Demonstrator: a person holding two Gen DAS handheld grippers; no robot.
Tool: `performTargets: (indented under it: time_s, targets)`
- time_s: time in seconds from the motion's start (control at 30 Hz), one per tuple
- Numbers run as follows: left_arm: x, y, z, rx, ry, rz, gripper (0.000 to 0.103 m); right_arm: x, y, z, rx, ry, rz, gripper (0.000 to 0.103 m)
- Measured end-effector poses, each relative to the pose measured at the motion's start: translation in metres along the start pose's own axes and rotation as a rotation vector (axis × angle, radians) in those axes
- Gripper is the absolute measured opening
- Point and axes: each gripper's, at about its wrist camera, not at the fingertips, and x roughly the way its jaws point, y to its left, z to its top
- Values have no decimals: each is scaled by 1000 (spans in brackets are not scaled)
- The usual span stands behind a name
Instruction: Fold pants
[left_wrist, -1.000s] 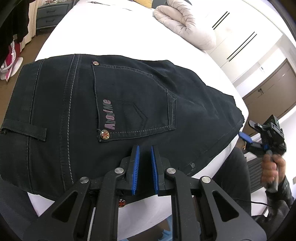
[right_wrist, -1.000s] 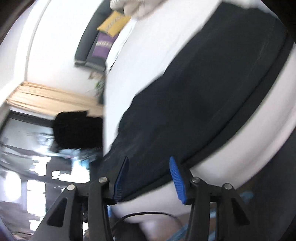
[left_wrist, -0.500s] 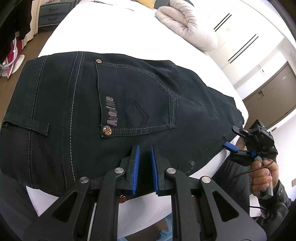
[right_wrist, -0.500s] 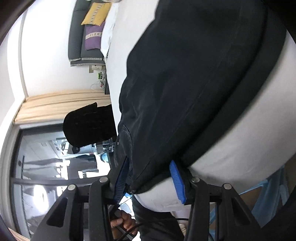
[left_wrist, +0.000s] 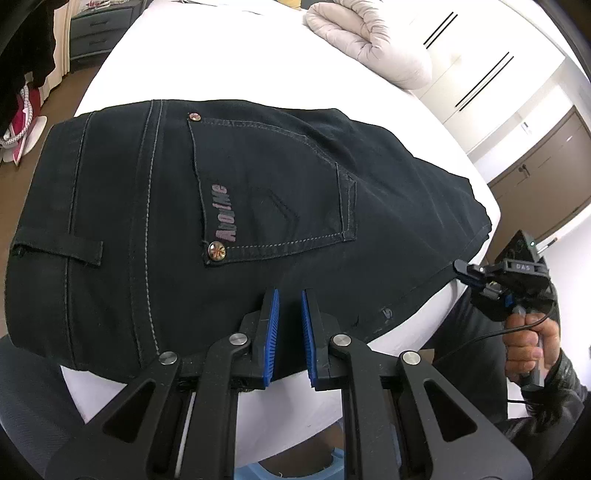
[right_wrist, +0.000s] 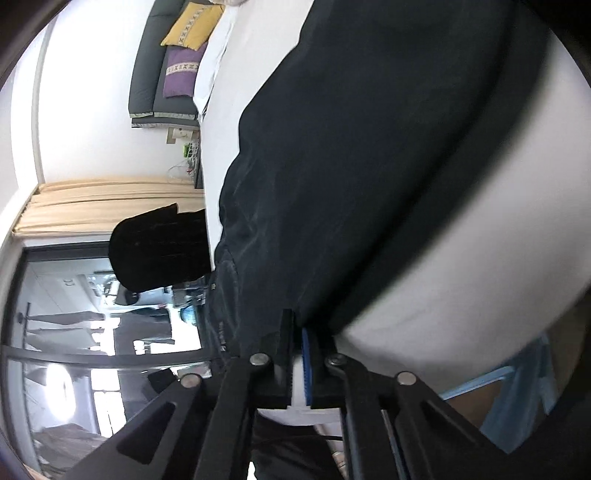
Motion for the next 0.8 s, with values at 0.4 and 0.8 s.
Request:
performTargets:
  time_s: [0.4, 0.8]
  targets:
    - [-18, -50, 26, 91, -116, -63, 12, -3, -3, -2, -37, -5, -8, 3]
    - [62, -79, 14, 235, 61, -18, 12, -38, -30, 27, 98, -126, 136, 29]
